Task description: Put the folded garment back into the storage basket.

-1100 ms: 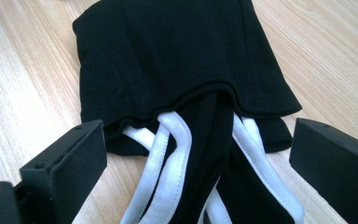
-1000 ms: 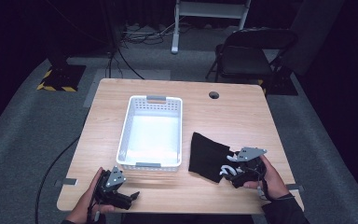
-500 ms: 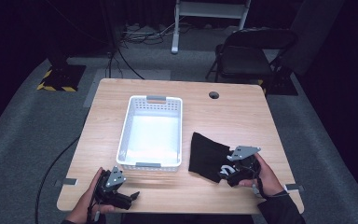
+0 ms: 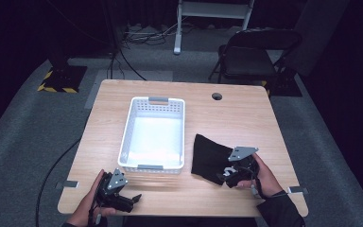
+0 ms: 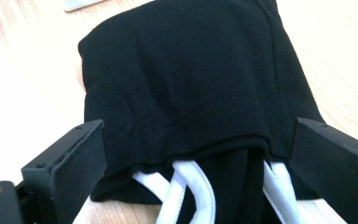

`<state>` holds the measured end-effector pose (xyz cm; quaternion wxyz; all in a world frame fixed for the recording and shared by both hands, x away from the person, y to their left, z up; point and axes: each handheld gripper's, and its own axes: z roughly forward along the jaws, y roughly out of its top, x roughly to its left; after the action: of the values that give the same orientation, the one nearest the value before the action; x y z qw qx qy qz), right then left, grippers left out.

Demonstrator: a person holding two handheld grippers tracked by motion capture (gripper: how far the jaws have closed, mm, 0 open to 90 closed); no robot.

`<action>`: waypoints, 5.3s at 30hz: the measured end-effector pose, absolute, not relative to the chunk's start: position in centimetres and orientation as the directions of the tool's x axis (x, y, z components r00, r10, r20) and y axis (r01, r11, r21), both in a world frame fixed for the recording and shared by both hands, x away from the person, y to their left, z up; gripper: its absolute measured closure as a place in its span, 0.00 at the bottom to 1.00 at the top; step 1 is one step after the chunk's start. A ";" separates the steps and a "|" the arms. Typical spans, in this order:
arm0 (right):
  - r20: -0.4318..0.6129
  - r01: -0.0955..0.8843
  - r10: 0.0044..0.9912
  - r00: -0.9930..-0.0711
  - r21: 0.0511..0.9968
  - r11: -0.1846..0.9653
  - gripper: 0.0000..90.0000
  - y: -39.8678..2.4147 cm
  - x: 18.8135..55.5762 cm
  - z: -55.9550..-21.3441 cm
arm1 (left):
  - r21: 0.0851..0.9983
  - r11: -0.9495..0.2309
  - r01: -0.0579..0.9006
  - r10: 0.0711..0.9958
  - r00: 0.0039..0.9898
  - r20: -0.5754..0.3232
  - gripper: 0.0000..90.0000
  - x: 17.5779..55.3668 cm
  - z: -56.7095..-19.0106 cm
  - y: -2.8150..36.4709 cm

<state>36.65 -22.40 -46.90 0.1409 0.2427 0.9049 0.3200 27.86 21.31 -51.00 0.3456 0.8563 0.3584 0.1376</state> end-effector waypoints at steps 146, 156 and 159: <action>-0.034 0.349 0.572 -0.820 0.762 0.546 0.68 -20.0 40.0 -36.7 | 0.690 -0.505 0.519 0.707 0.707 -0.013 0.00 27.9 -51.0 21.3; -0.032 0.344 0.563 -0.826 0.762 0.549 0.68 -18.2 40.5 -36.4 | 0.689 -0.506 0.519 0.707 0.707 -0.012 0.00 27.9 -51.0 21.3; -0.030 0.339 0.553 -0.833 0.762 0.552 0.68 -17.4 40.6 -36.4 | 0.689 -0.506 0.519 0.707 0.707 -0.012 0.00 27.9 -51.0 21.3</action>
<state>40.56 -17.43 -36.41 0.1341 0.2561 0.8707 0.3979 27.89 21.30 -50.98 0.3451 0.8569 0.3577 0.1368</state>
